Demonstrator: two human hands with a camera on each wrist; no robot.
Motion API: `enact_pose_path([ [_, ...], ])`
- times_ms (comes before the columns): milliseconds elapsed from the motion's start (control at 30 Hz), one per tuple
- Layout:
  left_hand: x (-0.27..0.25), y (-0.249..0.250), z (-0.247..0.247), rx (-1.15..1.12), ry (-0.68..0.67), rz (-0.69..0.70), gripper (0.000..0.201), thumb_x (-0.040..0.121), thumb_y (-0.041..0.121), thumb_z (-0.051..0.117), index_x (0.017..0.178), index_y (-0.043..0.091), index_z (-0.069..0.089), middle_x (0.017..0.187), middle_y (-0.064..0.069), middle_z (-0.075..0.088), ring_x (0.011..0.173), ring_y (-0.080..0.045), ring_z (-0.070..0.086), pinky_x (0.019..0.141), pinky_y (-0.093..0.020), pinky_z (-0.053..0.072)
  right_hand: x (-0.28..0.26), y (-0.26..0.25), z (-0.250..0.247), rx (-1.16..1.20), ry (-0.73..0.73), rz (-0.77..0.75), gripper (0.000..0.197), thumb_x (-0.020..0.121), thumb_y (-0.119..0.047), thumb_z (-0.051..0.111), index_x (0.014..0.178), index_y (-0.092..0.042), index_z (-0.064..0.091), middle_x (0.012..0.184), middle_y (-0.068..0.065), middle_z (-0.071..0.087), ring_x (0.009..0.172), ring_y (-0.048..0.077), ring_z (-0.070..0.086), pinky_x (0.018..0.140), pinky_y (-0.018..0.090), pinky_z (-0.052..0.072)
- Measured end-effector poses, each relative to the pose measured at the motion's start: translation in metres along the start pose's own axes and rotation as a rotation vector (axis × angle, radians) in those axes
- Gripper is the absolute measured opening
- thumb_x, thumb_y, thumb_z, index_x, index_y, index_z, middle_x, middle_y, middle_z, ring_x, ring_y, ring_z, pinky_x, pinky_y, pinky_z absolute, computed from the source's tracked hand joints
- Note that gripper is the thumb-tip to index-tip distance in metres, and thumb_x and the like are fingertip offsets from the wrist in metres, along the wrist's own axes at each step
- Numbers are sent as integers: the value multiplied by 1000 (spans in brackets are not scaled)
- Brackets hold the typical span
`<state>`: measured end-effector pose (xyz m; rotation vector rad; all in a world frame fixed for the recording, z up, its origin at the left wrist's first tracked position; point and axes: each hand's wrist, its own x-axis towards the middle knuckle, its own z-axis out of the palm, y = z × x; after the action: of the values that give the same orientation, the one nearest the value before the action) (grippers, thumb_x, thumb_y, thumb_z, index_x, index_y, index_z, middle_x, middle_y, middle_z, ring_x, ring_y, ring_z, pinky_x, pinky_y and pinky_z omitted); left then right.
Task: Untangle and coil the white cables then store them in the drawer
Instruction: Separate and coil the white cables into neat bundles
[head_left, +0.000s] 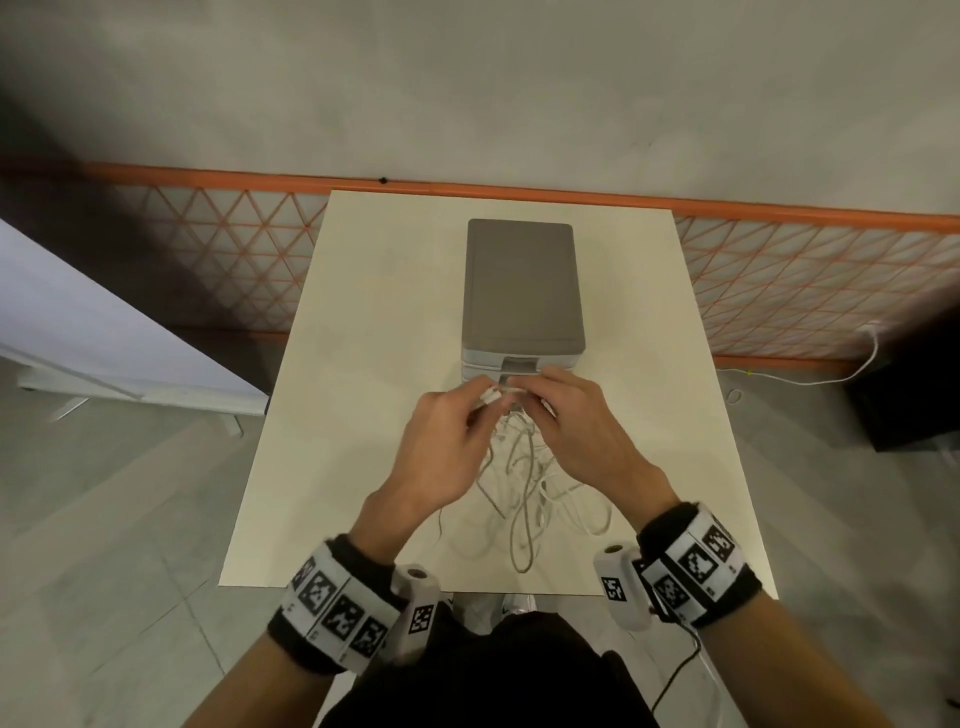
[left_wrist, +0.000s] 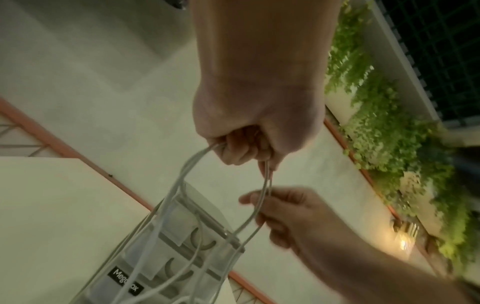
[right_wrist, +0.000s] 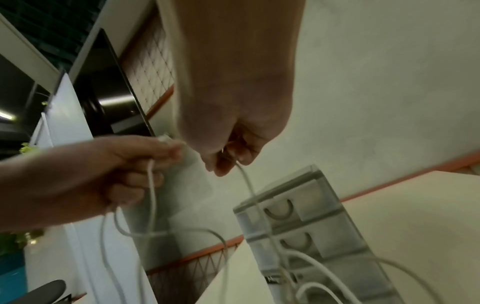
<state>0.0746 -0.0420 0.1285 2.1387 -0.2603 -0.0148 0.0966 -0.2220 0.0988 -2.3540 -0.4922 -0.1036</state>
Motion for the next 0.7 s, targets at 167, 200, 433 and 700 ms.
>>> enact_pose_path([
  [167,-15,13,-29,-289,165,3,25,99,18,58,78,5,62,59,-22,41,52,-29,31,48,-35,27,-7,28,18,91,-17,84,24,102,-26,52,94,-8,67,82,-3,59,68,9,48,65,19,37],
  [200,-18,15,-32,-317,170,0,24,99,14,58,77,3,62,60,-21,39,52,-27,30,49,-36,27,-8,32,22,95,-29,97,26,102,-29,50,96,-10,67,83,-2,60,70,11,51,65,21,38],
  [433,-36,14,-49,-506,329,-1,24,95,23,57,76,10,62,53,12,37,48,-5,28,47,-16,26,-6,41,34,-159,-99,172,27,104,-39,41,110,-25,63,102,-6,71,89,24,65,69,40,53],
  [700,-21,-14,-52,350,146,-249,41,90,40,64,128,29,54,59,9,56,69,-25,59,65,-38,51,-3,44,15,-65,-62,126,26,103,-22,49,114,-9,68,92,1,60,79,24,59,73,43,51],
])
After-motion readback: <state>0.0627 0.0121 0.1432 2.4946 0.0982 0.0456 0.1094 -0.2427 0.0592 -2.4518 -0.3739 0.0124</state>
